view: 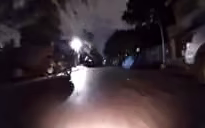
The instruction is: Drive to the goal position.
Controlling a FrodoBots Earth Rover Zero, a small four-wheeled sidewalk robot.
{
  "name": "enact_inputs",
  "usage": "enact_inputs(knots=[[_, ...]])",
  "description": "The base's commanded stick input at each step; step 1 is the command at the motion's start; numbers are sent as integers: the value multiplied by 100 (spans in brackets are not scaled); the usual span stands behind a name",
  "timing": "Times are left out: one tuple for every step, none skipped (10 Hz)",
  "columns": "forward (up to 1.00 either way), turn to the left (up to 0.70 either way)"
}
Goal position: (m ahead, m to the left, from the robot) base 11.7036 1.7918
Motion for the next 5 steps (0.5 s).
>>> enact_inputs(knots=[[100, 0], [100, 0], [100, 0], [100, 0], [100, 0]])
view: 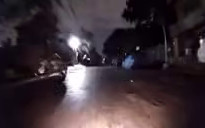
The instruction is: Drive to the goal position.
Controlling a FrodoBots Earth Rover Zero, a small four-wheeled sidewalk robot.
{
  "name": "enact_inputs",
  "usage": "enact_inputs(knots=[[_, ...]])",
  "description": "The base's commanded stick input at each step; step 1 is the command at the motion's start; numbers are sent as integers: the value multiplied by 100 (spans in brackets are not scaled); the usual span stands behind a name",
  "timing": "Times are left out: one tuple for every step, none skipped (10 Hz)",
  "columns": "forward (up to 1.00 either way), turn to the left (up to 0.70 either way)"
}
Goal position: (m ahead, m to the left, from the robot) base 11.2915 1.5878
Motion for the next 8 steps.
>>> enact_inputs(knots=[[100, 0], [100, 0], [100, 0], [100, 0], [100, 0], [100, 0], [100, 0], [100, 0]])
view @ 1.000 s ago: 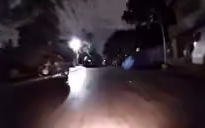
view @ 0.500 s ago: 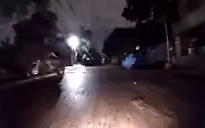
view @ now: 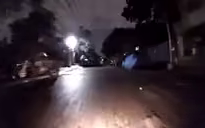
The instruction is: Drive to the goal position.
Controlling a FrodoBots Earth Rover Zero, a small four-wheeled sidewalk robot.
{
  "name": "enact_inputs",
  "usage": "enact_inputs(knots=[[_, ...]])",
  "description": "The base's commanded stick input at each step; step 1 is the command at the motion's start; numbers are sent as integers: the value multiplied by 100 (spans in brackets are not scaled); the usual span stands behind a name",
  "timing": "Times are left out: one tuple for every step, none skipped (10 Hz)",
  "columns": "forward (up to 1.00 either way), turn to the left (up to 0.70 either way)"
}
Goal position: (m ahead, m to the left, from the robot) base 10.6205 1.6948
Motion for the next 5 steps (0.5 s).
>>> enact_inputs(knots=[[100, 0], [100, 27], [100, 14], [100, 0], [89, 0]])
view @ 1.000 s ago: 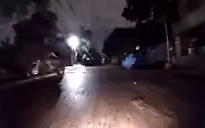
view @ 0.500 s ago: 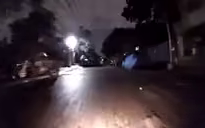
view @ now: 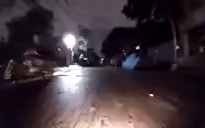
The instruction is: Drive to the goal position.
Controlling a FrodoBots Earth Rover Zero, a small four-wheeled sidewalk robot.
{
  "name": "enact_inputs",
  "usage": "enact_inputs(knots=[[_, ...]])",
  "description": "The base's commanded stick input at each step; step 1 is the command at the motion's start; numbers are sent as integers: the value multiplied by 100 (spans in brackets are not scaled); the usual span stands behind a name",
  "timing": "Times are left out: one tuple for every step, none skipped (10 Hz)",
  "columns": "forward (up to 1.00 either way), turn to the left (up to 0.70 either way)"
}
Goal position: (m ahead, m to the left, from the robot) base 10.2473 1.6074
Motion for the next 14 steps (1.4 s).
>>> enact_inputs(knots=[[17, 0], [36, 0], [100, 0], [100, 0], [100, 0], [100, 0], [100, 27], [100, 27], [100, 27], [100, 27], [100, 27], [100, 27], [100, 27], [100, 27]])
